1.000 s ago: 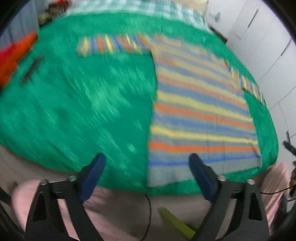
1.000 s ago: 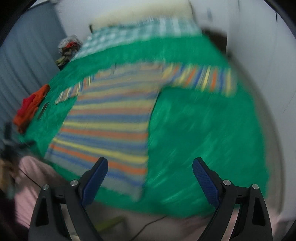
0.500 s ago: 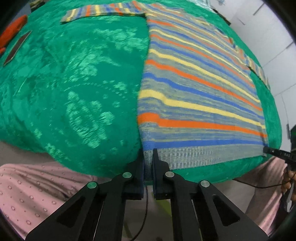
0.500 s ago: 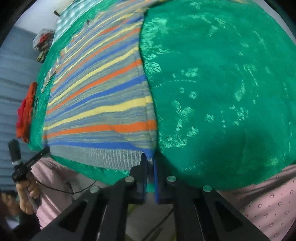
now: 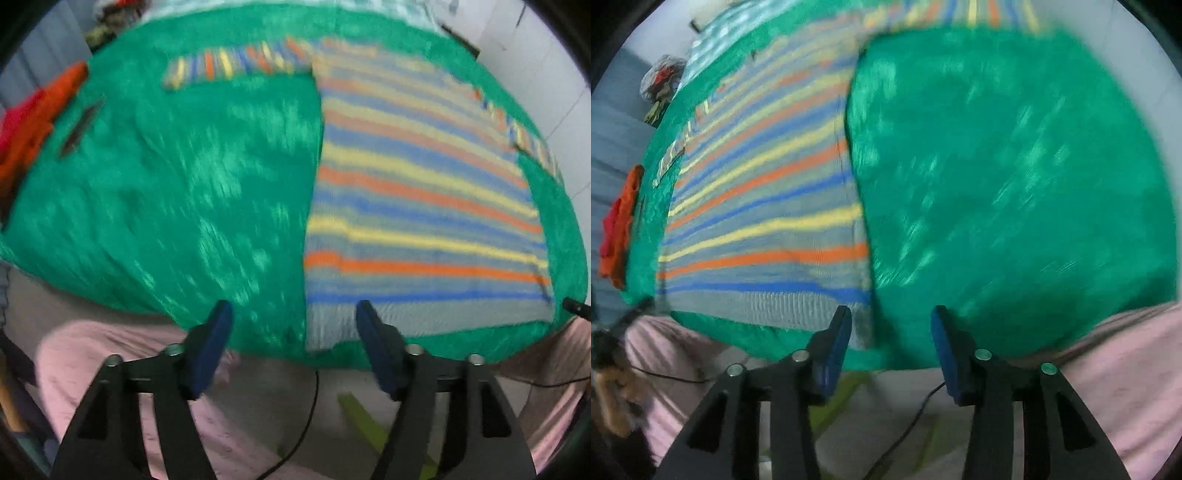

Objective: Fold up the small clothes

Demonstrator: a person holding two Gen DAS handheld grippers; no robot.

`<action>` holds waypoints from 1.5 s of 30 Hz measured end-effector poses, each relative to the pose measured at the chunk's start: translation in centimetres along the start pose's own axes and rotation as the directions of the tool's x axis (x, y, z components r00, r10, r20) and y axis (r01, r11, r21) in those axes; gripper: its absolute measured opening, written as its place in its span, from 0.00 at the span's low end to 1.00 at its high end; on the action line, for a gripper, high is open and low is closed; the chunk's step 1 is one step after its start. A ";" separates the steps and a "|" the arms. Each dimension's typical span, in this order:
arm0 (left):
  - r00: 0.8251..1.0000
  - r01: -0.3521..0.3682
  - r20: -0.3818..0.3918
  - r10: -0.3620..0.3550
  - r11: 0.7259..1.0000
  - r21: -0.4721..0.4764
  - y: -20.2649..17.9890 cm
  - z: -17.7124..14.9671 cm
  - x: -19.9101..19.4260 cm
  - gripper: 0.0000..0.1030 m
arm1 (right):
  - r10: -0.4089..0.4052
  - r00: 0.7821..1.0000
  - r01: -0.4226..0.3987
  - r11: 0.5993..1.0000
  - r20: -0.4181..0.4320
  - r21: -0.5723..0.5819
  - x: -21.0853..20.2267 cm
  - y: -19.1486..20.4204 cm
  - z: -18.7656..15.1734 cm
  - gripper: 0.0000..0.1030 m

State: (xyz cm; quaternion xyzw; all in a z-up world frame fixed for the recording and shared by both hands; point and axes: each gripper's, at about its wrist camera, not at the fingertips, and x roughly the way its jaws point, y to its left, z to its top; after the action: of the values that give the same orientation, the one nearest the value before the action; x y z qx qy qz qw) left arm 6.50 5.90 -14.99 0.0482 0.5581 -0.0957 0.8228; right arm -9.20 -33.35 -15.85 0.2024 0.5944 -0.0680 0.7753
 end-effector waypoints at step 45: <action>0.990 -0.072 0.125 0.060 0.993 0.091 -6.0 1.0 6.2 0.96 | 0.004 0.939 0.094 0.959 0.343 -0.267 4.0 11.7 2.0 0.71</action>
State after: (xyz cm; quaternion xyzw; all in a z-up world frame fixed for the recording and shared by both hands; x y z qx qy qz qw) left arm 8.40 -0.84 -20.22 0.0999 0.4998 -0.0976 0.8548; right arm -2.22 -23.02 -16.49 0.0622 0.4599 -0.0353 0.8851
